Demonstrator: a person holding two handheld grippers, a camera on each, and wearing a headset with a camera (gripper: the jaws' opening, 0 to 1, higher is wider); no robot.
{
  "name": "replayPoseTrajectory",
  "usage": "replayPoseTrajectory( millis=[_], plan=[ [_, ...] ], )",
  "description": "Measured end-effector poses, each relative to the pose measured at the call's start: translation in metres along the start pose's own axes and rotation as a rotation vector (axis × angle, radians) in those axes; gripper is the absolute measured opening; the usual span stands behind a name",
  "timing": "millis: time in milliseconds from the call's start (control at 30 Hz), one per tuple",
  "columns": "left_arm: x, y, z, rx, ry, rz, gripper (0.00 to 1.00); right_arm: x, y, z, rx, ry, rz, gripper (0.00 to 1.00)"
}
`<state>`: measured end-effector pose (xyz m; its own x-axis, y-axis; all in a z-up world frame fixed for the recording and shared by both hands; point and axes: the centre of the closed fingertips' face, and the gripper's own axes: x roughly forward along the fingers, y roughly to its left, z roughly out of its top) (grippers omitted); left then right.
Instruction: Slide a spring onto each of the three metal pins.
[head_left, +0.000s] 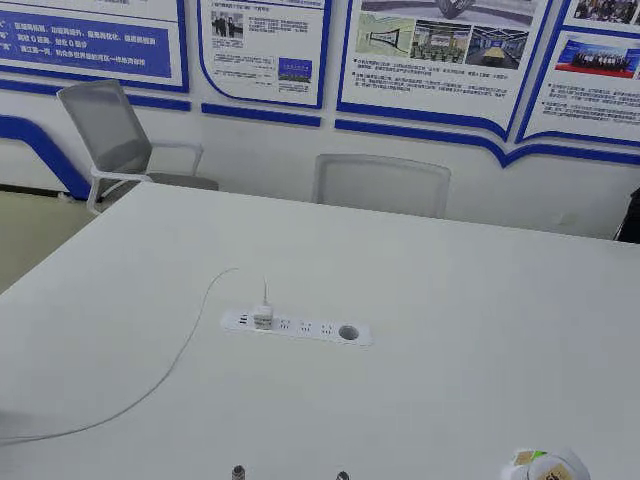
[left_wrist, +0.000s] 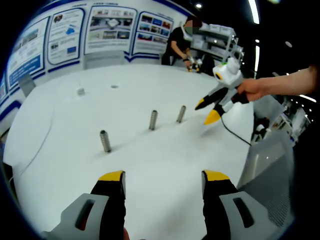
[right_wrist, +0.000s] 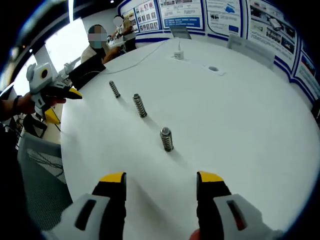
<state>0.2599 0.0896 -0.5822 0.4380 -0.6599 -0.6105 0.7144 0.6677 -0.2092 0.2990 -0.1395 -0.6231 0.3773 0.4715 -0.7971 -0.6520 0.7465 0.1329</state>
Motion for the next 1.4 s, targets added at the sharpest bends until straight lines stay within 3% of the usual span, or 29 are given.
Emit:
replayPoseTrajectory(
  millis=[333, 800, 1400],
  plan=[
    [-0.004, 0.001, 0.002, 0.002, -0.007, 0.01, 0.64, 0.004, 0.029, -0.004, 0.075, -0.084, 0.011, 0.62],
    [-0.009, 0.005, -0.001, -0.019, -0.014, 0.024, 0.64, 0.011, 0.038, -0.003, 0.149, -0.137, 0.009, 0.63],
    [-0.011, 0.015, 0.001, -0.035, -0.021, 0.06, 0.69, 0.005, 0.058, 0.01, 0.158, -0.218, 0.033, 0.75]
  ],
)
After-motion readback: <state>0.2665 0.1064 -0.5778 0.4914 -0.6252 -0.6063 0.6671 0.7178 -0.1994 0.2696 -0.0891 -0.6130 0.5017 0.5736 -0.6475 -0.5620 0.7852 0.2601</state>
